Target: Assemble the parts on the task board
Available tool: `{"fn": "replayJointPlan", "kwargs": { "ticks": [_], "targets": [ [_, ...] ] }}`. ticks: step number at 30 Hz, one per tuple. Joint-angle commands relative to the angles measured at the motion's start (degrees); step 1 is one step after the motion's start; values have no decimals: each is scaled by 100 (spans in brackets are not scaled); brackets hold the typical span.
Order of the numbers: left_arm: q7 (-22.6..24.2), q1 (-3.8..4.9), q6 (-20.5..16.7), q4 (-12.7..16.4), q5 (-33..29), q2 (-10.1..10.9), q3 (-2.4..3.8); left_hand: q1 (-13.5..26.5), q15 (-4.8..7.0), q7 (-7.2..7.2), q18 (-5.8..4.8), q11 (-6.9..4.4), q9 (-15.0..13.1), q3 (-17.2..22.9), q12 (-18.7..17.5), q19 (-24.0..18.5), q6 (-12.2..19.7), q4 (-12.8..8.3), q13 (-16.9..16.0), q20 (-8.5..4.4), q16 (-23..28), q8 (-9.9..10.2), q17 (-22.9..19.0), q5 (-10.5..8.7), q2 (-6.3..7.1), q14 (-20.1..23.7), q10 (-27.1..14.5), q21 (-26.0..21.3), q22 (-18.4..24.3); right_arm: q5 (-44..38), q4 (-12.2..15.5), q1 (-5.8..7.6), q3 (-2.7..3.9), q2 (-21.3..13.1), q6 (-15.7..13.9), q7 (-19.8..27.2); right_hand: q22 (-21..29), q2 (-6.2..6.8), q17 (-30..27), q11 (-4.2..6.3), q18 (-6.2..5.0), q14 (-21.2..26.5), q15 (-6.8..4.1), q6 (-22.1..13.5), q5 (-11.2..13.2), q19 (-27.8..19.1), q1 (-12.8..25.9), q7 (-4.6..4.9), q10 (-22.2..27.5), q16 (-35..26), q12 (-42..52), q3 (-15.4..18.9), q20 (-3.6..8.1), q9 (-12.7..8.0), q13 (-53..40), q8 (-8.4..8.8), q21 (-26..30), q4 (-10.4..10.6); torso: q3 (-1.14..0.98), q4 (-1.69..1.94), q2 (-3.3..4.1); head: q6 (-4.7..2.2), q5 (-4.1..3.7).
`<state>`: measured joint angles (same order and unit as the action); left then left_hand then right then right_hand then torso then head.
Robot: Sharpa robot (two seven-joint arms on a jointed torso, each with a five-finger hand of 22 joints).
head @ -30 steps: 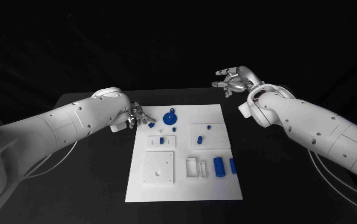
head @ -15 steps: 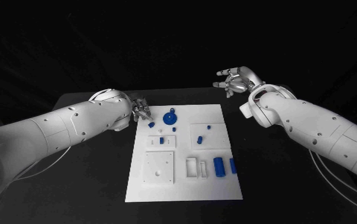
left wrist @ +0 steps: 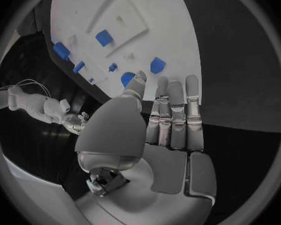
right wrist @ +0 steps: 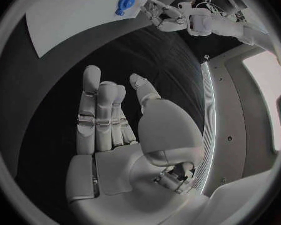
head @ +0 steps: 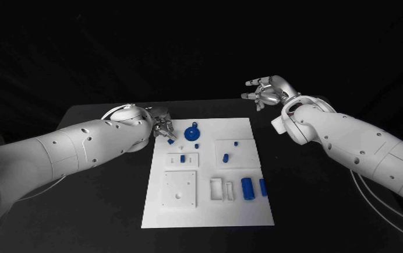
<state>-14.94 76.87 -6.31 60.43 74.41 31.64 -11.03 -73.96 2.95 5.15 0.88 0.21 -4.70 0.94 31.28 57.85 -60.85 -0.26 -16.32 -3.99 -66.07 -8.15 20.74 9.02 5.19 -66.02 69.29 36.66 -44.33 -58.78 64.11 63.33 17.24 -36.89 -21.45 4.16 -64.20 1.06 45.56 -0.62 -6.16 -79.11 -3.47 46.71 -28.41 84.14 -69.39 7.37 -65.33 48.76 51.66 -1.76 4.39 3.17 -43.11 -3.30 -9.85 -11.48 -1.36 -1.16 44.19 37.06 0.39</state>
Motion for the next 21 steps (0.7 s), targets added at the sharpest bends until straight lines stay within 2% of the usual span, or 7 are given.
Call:
{"fn": "replayJointPlan", "kwargs": {
  "ticks": [1,5,12,13,14,15,21],
  "targets": [
    [-90,-18,80,49,427,12,-44,-35,-41,-12,45,27,16,22,38,19,-35,48,12,33,26,-26,9,-40,50,-15,-27,-29,6,-3,12,-5,5,-10,65,9,8,0,0,15,-27,32,-4,-30,-34,165,62,5,20,-31,15,-12,12,-1,6,16,-32,17,1,1,1,12,0],
    [-168,-53,59,89,558,27,-89,-59,-43,-13,45,33,23,31,11,23,-47,43,39,33,28,-34,10,-26,47,-19,-56,-33,5,-3,15,-11,5,-16,69,10,8,0,0,15,-27,32,-4,-30,-34,165,62,5,20,-31,15,-12,12,-1,6,16,-32,17,1,5,-1,11,-7],
    [-243,-90,-10,115,641,35,-112,4,-58,-3,59,57,35,23,-68,42,-15,124,127,45,26,-34,20,-52,101,-35,-78,-44,3,-3,24,-24,5,-22,75,11,11,-1,1,15,-27,32,-4,-26,-44,164,68,5,21,-31,16,0,12,0,5,15,-35,25,0,2,-3,14,7],
    [-250,-95,-16,117,647,35,-114,27,-70,3,63,76,35,26,-155,46,-1,152,179,51,25,-33,22,-61,112,-40,-125,-47,4,-3,25,-27,5,-22,76,11,11,-1,1,15,-27,32,-4,-26,-44,164,68,5,21,-31,16,0,12,0,5,15,-35,25,0,1,-4,11,9],
    [-261,-100,-20,117,655,33,-115,33,-79,5,92,94,29,69,-413,61,16,212,359,72,23,-51,30,-62,136,-46,-8,-58,8,-3,27,-29,5,-23,76,12,11,-1,1,15,-27,32,-4,-26,-44,164,68,5,21,-31,16,0,12,0,5,15,-35,25,-1,0,-1,7,11],
    [-266,-103,-18,117,659,32,-116,31,-82,11,89,96,30,73,-474,71,17,224,393,69,15,-57,37,-71,154,-57,14,-59,6,-3,28,-31,5,-23,77,12,11,-1,1,15,-27,32,-4,-26,-44,164,68,5,21,-31,16,0,12,0,5,15,-35,25,1,0,-1,8,12],
    [-302,-138,11,110,683,19,-120,28,-80,11,89,96,31,78,-540,77,21,237,423,68,15,-62,45,-71,165,-60,37,-65,3,-4,36,-44,5,-20,80,15,11,-1,1,15,-27,32,-4,-26,-44,164,68,5,21,-31,16,0,12,0,5,15,-35,25,-5,-3,0,12,14]
  ]
}}
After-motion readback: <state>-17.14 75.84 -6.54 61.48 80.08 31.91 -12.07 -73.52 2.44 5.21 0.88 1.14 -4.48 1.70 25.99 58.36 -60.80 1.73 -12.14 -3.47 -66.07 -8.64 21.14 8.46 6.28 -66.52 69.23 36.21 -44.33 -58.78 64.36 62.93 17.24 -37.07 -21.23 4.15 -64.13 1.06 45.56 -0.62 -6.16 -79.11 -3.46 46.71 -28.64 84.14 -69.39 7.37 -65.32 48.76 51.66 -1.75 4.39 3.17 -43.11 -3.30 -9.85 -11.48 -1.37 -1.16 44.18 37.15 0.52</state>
